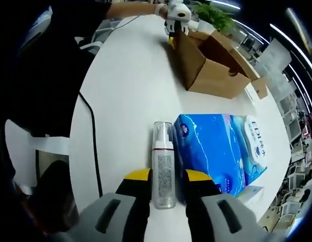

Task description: Operate the shoe box by opening the lid, removing the specified soft item, and placing it in the target area until the item is outside and the box remains undamaged.

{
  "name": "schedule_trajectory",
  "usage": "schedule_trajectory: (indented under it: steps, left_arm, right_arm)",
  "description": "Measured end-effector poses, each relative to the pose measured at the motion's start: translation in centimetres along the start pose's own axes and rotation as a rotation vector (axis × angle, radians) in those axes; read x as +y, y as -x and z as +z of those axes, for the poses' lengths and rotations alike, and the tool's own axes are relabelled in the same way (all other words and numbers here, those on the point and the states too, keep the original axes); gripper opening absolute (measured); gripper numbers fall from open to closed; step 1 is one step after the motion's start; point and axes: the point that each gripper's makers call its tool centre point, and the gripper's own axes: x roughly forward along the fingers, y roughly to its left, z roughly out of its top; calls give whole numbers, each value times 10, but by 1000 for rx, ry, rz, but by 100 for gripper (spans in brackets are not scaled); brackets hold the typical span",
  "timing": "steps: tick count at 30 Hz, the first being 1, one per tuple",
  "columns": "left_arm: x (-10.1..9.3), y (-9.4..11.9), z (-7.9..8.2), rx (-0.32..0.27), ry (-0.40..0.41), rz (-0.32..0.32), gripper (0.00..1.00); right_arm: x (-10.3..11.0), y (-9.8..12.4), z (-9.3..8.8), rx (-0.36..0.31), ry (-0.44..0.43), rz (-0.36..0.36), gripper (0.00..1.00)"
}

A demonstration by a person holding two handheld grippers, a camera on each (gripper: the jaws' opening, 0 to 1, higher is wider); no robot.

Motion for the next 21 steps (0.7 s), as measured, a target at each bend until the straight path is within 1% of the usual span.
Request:
schedule_trajectory:
  steps: [1, 4, 5, 9, 11, 13, 14, 15, 17, 21]
  left_arm:
    - [0, 0, 0, 2, 0, 0, 2]
    - [2, 0, -2, 10, 0, 3, 2]
    - [2, 0, -2, 13, -1, 3, 2]
    - [-1, 0, -2, 16, -5, 2, 2]
    - [-1, 0, -2, 17, -9, 2, 2]
    - [-1, 0, -1, 18, -12, 2, 2]
    - [-1, 0, -2, 19, -16, 5, 2]
    - [-1, 0, -2, 18, -19, 7, 2]
    - [-2, 0, -1, 18, -21, 9, 2]
    - [-3, -1, -1, 18, -32, 11, 2]
  right_arm:
    - [-1, 1, 1, -1, 0, -6, 25]
    - [-7, 7, 10, -42, -57, -36, 25]
    - [-9, 9, 12, -46, -71, -45, 25]
    - [-12, 8, 19, -49, -68, -71, 27]
    - [-11, 8, 22, -49, -70, -65, 27]
    - [-14, 8, 29, -66, -68, -80, 27]
    - [-18, 9, 33, -81, -73, -104, 27]
    - [-20, 9, 38, -109, -95, -123, 28]
    - [-18, 11, 50, -175, -140, -129, 27]
    - [-18, 12, 55, -191, -162, -136, 29]
